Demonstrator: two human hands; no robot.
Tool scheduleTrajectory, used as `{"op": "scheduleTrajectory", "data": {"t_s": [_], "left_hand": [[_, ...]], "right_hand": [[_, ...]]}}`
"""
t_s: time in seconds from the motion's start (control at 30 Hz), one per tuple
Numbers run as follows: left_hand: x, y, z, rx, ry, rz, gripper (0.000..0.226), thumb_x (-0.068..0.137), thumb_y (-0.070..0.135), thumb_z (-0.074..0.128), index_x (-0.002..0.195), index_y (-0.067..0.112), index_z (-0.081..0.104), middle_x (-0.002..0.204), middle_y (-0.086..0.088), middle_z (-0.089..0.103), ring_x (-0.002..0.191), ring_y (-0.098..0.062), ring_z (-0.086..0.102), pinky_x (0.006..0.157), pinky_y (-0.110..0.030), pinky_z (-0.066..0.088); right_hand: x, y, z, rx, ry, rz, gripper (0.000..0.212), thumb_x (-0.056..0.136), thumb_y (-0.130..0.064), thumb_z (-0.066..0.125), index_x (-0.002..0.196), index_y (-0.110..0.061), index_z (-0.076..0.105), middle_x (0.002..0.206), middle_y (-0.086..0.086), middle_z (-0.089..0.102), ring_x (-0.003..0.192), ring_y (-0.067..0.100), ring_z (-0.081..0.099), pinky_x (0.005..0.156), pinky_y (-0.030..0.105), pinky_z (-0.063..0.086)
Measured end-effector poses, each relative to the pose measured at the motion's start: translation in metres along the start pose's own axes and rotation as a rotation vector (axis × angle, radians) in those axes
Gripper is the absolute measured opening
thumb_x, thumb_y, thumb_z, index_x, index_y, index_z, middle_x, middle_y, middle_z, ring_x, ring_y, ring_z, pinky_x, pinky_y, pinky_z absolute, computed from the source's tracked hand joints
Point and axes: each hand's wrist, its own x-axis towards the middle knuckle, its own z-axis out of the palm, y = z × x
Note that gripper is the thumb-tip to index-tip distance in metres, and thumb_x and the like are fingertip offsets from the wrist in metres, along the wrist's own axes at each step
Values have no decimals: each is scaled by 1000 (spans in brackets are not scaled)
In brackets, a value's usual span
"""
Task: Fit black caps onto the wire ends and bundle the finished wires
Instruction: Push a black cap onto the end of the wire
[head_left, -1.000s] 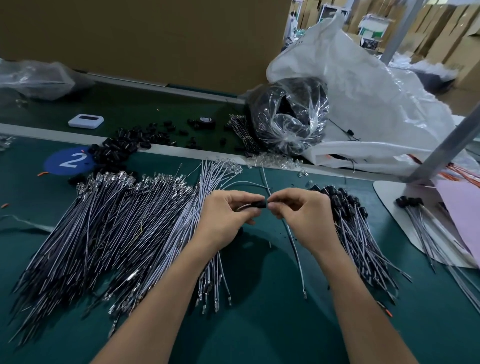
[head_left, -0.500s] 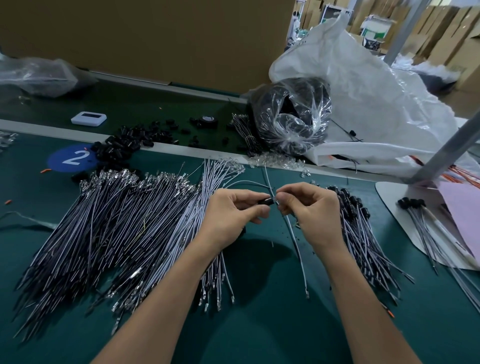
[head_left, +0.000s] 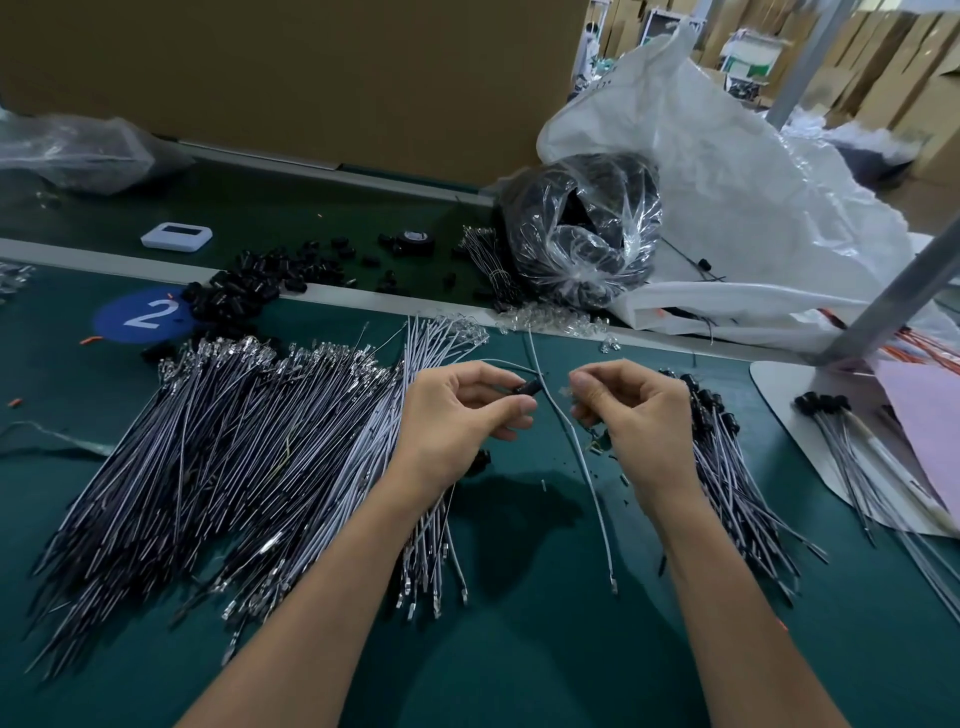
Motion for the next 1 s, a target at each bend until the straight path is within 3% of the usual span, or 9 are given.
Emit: {"op": "scheduleTrajectory", "data": {"t_s": [0.1,0.17,0.27,0.43,0.53,0.7,0.8,1.0], "left_hand": [[2,0,-2,-57,56,-9,15,76,-3,77,84,7,70,70,-10,74,64,-23,73,54,-24,56],[2,-1,-3,-59,64,-20,15,76,-3,77,85,8,70,71,-10,74,65,-23,73,54,-23,55],[2,-2,-4,-38,66,-35,15,77,-3,77,85,8,70,71,-10,74,64,-22,73,54,-24,56],[3,-3,-2,11,41,-45,15,78,-5,75,85,7,71,71,-7,74,63,-18,72,56,-23,56],[3,-4,-2,55,14,-42,16,77,-6,75,88,5,73,71,-9,74,64,-18,71,59,-24,58],[3,-4,-3,82,-14,-33,22,75,-6,77,85,13,74,71,-4,74,65,-16,71,60,-23,57],[3,-5,-3,83,-13,-24,25,74,-7,77,83,16,75,68,0,74,63,-13,70,61,-23,57],[2,-3,-3,92,-24,-19,26,74,-8,77,84,16,75,71,-3,74,64,-14,70,62,-23,58]], "right_hand": [[-4,8,8,-287,-94,-32,5,78,-10,79,78,-14,78,68,-6,72,60,1,63,67,17,50],[-7,11,15,-364,-168,-82,6,76,-9,80,79,-14,79,68,-9,70,60,-5,59,65,8,42],[-7,12,18,-430,-159,-131,12,75,-7,81,85,-12,80,76,-3,66,65,-2,56,64,6,38],[-4,7,11,-262,-75,-107,28,89,4,63,108,-13,74,92,0,62,74,12,62,72,13,49],[-4,1,10,-122,-60,-89,29,86,6,65,97,-20,73,88,-2,69,74,9,65,72,18,52],[-8,0,12,-119,-145,-80,30,83,3,70,82,-27,70,75,-3,72,64,15,66,69,37,58],[-7,0,11,-159,-122,-94,33,82,0,73,80,-33,71,72,-7,72,63,14,67,67,36,57],[-6,0,11,-140,-130,-101,32,78,2,75,78,-30,70,71,-11,72,65,6,67,68,22,54]]}}
